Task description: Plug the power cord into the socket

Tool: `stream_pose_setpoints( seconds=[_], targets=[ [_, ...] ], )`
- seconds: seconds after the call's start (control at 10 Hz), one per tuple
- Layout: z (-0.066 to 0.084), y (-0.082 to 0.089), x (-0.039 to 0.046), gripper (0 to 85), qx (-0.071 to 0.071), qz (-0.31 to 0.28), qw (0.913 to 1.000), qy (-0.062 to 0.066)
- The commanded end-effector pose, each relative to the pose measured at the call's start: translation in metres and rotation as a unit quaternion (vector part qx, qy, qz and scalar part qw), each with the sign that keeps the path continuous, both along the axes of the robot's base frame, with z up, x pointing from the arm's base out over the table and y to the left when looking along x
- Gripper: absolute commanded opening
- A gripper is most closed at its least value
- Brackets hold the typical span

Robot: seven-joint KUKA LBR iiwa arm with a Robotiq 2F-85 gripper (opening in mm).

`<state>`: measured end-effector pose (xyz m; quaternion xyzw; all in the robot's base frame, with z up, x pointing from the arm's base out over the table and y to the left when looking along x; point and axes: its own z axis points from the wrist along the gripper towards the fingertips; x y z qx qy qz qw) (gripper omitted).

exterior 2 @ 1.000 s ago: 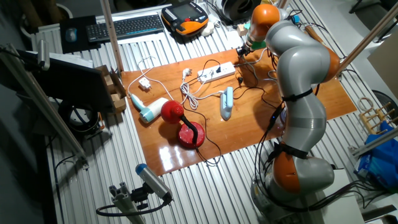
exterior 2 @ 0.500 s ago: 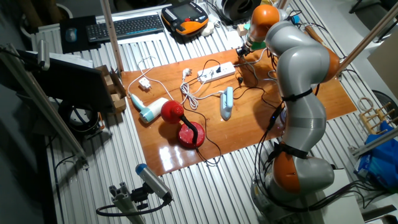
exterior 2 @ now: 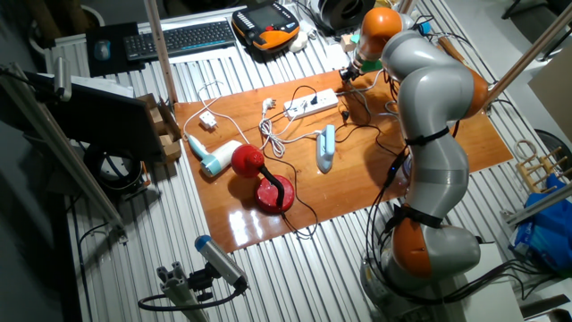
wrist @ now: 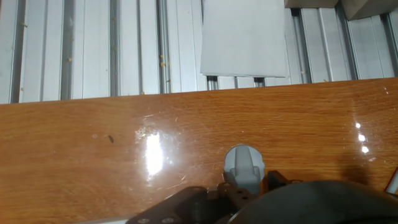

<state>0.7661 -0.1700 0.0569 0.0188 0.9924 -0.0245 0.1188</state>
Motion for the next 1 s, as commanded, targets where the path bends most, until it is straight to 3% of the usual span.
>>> stream_pose_setpoints(
  seconds=[0.0, 0.2, 0.3, 0.8, 0.9],
  targets=[
    [-0.0003, -0.0001, -0.0002, 34.0, 0.001, 0.000, 1.0000, 0.000],
    [-0.0003, -0.0001, -0.0002, 34.0, 0.002, -0.001, 1.0000, -0.001],
    [-0.0005, 0.0001, -0.0003, 51.0, 0.001, -0.003, 1.0000, -0.005],
    [-0.0034, 0.0000, 0.0006, 51.0, 0.002, 0.000, 1.0000, -0.004],
    [-0.0033, -0.0002, 0.0007, 34.0, 0.003, 0.001, 1.0000, -0.004]
  ],
)
